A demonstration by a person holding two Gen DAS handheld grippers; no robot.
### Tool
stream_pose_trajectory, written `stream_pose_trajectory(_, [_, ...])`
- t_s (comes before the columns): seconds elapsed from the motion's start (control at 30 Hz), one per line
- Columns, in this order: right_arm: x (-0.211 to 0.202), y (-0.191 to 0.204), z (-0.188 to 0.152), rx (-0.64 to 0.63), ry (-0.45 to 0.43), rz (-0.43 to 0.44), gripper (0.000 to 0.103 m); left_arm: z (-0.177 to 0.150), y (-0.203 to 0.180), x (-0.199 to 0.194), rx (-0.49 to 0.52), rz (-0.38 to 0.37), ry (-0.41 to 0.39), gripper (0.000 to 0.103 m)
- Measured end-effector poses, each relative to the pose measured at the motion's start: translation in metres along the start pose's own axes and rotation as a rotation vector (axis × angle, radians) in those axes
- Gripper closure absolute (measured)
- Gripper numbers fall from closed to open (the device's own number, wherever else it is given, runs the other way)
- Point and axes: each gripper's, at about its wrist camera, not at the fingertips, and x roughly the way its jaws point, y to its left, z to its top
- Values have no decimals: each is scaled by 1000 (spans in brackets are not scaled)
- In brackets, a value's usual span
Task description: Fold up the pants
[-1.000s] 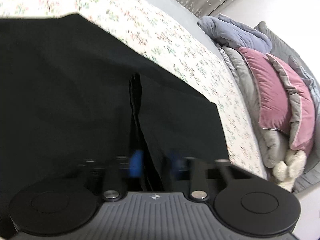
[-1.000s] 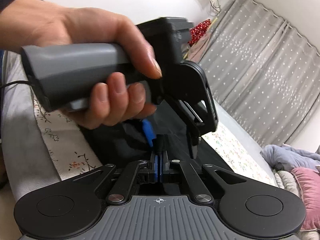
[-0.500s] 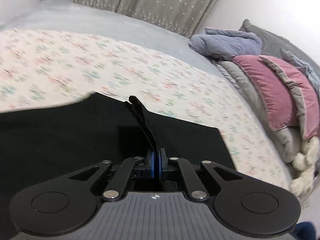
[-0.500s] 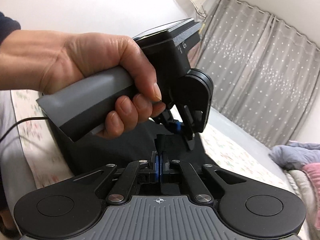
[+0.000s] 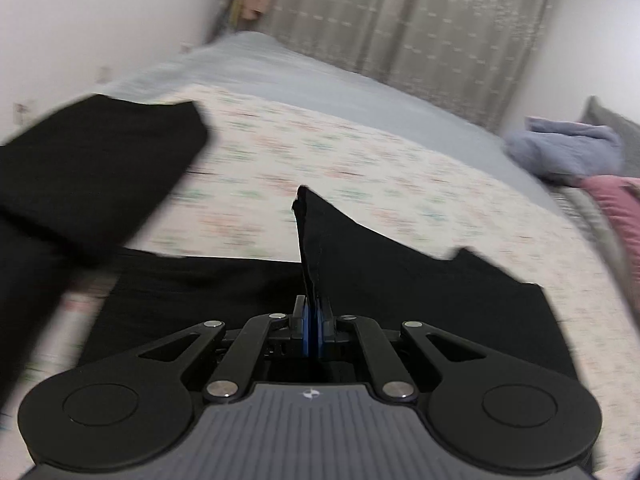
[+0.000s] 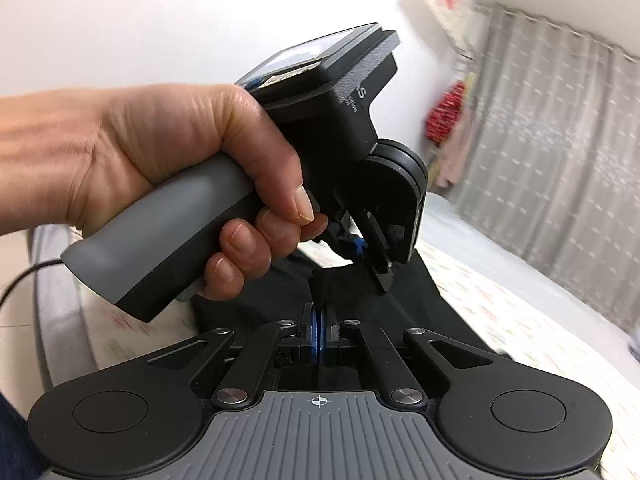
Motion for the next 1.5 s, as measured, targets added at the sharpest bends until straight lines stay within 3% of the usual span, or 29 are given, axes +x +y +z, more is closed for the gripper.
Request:
stream_pose_trajectory(0.13, [26, 25, 16, -6, 1, 69, 102, -2, 40, -1, -31, 75, -7, 92])
stream_pose_trajectory(0.27, [42, 44, 22, -17, 12, 101, 102, -3, 58, 3, 10, 130, 11, 91])
stream_pose_trajectory(0.63, [52, 48, 32, 65, 47, 154, 102, 0, 72, -4, -28, 155, -34, 91])
stream_pose_trajectory(0.7, [52, 47, 34, 84, 52, 158, 96, 1, 76, -5, -39, 164, -42, 91])
stream_pose_trajectory(0.77, [47, 37, 34, 111, 58, 180, 94, 1, 80, -4, -48, 191, -44, 84])
stream_pose_trajectory(0.83, [38, 25, 29, 134, 77, 189, 81, 2, 81, -6, -34, 222, -40, 72])
stream_pose_trajectory(0.97, [-3, -19, 6, 266, 86, 224, 73, 8, 81, -31, -43, 268, -95, 71])
stream_pose_trajectory(1.03, [-22, -55, -5, 373, 97, 220, 73, 8, 69, -47, 1, 257, -138, 71])
stream_pose_trajectory(1.13, [-41, -112, -31, 568, 131, 198, 73, -1, 36, -55, 102, 170, -160, 71])
stream_pose_trajectory(1.23, [-49, -147, -55, 575, 208, 83, 73, -12, -2, -43, 176, 73, -102, 71])
stream_pose_trajectory(1.33, [-53, -171, -80, 590, 306, 22, 73, -25, -38, -19, 242, 29, 21, 71])
stream_pose_trajectory(1.43, [-62, -185, -101, 576, 401, -2, 73, -48, -64, 6, 366, 77, 169, 72])
stream_pose_trajectory(1.5, [-72, -184, -116, 535, 449, 7, 73, -64, -71, 17, 447, 131, 220, 72])
